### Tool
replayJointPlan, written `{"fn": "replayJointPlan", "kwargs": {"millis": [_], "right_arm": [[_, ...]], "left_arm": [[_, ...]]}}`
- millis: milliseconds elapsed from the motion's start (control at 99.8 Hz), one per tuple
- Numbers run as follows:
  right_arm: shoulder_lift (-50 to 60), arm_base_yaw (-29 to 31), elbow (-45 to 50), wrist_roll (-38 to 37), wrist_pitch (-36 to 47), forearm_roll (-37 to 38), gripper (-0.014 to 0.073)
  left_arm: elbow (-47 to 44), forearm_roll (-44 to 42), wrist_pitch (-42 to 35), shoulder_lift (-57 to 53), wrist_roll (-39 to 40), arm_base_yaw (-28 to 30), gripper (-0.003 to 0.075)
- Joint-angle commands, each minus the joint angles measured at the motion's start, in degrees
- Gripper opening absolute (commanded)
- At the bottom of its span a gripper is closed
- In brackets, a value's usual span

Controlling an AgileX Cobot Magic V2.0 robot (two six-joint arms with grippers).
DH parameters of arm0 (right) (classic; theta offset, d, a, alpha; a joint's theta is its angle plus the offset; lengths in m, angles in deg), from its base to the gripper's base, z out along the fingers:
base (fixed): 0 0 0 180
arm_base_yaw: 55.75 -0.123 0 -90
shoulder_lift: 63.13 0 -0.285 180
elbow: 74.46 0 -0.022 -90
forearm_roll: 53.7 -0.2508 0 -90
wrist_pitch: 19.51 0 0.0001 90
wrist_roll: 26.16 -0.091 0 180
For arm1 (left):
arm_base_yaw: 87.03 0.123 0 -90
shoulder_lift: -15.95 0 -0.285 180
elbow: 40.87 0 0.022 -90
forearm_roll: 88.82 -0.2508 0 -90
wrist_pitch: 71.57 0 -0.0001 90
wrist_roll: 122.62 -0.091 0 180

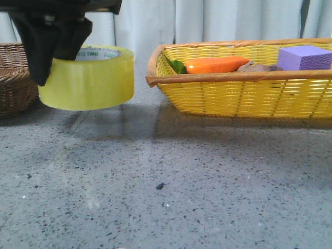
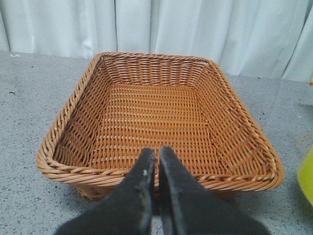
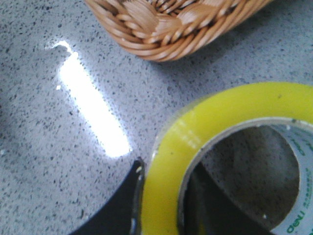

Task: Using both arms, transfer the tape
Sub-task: 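Lift the tape roll with the right gripper and set it beside the brown basket, then open the right gripper and withdraw it from the tape roll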

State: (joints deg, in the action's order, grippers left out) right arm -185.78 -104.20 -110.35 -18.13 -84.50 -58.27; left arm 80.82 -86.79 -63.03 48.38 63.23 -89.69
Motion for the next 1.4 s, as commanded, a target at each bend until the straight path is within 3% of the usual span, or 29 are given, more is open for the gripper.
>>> {"fn": "replayJointPlan", "kwargs": {"millis": [0, 311, 591, 862, 962, 1112, 1273, 1343, 1393], "right_arm": [[2.3, 0.0, -1.9, 0.6, 4.1, 0.6, -0.0060], [0.7, 0.0, -1.8, 0.6, 3.0, 0.8, -0.0037], [0.7, 0.0, -1.8, 0.6, 1.3, 0.8, 0.0254], [3.9, 0.0, -1.9, 0.6, 0.2, 1.6, 0.0252], [7.5, 0.0, -1.9, 0.6, -0.3, 3.4, 0.0167], [12.7, 0.0, -1.9, 0.6, -0.2, 4.0, -0.0076], [18.0, 0.0, -1.7, -0.1, -0.3, 4.9, -0.0067], [20.0, 0.0, -1.7, -0.7, -0.6, 6.2, -0.0067], [21.4, 0.0, -1.7, -1.1, -0.7, 7.1, -0.0067]], "left_arm": [[2.1, 0.3, -4.1, 0.6, 0.5, -0.4, -0.0021], [2.1, 0.3, -3.9, 0.6, 0.5, -0.4, -0.0021], [2.1, 0.5, -3.1, 0.6, 0.5, -0.4, -0.0020], [3.0, 0.7, -2.5, 0.6, 0.5, -0.4, -0.0020], [5.2, 0.7, -0.9, 0.6, 0.5, -1.2, -0.0013], [6.5, 0.7, -3.0, 0.6, 0.5, -4.0, 0.0104], [6.5, 0.7, -6.5, 0.6, 0.5, -7.0, 0.0377], [6.5, 0.8, -8.5, 0.6, 0.5, -7.8, 0.0442], [6.8, 2.7, -9.0, 0.6, 0.5, -8.3, 0.0440]]}}
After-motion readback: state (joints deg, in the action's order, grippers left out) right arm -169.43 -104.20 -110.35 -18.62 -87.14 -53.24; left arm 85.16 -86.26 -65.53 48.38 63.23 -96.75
